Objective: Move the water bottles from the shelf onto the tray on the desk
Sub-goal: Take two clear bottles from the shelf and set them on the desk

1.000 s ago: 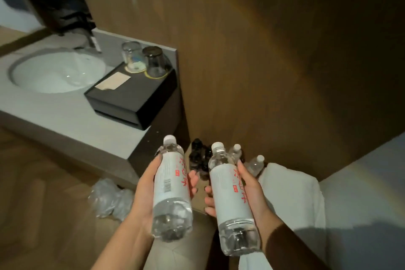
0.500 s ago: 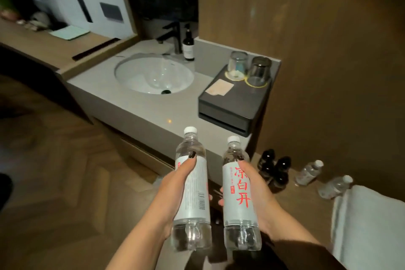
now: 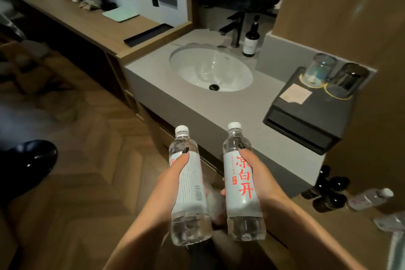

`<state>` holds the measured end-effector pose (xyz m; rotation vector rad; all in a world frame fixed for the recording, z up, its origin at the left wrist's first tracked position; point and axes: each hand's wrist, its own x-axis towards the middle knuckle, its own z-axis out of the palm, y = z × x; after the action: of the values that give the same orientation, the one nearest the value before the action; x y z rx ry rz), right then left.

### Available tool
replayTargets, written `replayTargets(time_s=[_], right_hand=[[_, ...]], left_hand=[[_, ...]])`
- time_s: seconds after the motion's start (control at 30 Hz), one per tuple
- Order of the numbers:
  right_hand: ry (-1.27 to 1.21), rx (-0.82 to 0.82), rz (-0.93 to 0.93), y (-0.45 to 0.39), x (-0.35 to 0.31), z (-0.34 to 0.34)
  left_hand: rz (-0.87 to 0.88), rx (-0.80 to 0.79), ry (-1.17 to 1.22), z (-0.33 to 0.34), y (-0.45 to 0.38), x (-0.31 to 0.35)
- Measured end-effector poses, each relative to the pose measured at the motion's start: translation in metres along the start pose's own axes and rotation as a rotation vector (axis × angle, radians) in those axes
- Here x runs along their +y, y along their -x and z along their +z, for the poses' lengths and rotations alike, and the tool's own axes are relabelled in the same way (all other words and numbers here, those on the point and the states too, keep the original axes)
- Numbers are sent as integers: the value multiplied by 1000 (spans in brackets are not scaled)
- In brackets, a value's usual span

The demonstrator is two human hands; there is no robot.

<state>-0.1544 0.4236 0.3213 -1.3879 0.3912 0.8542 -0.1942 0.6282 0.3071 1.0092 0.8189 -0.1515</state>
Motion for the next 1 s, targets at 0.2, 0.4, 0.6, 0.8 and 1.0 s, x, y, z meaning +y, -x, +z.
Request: replayTargets(time_s=[0.2,0.4,0.6,0.8,1.0], right_hand=[[-10,-43,-41,-56,-44,56],[-42,-140,-60,-124,-102,104],[-11,-187,-35,-170,-163,164],[48,-223,-83,-208,-193,224],[31,-167,-39,-251,-221,287]], left_hand=[[4,-15,-65,-18,-13,36],[109,19,-215,-25,-82,123],[117,47,-93,-45,-150,192],[73,123,-145,-71,-205,252],[138,248,-353,-104,-286,313]])
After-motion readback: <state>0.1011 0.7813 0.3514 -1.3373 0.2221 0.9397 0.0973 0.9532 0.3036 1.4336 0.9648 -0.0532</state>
